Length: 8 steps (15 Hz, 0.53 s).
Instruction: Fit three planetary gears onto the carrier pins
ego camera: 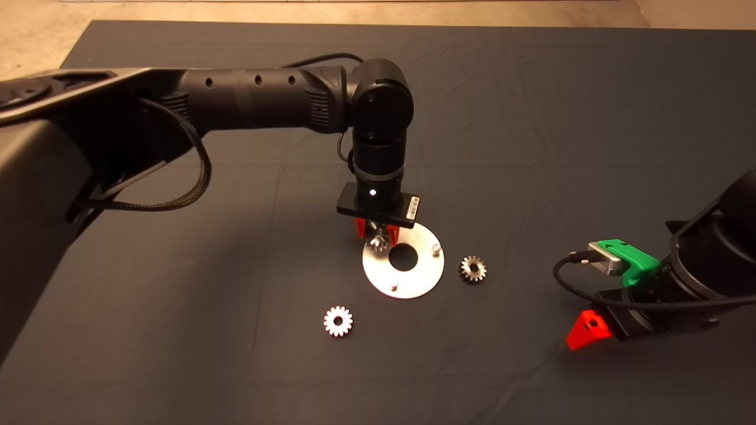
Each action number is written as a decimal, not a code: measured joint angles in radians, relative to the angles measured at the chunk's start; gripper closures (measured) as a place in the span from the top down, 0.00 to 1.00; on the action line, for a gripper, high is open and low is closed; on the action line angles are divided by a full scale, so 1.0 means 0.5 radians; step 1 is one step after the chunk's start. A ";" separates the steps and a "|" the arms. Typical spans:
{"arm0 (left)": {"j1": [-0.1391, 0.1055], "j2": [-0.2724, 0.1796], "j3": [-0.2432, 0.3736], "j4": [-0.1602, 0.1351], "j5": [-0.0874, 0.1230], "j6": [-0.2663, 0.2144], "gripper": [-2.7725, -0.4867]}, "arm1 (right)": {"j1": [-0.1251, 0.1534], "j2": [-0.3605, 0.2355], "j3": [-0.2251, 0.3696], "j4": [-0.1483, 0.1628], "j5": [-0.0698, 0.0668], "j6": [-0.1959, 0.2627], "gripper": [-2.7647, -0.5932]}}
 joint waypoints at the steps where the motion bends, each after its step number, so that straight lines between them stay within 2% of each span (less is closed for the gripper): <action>1: 0.000 0.001 -0.001 0.000 -0.022 0.024 0.18 | 0.000 0.000 0.000 0.001 0.001 0.000 1.00; 6: -0.001 0.001 -0.002 0.000 -0.035 0.048 0.18 | 0.000 0.000 0.000 0.001 0.000 0.000 1.00; 8: -0.001 0.001 -0.005 0.000 -0.067 0.082 0.18 | 0.000 0.000 0.000 0.001 0.000 0.000 1.00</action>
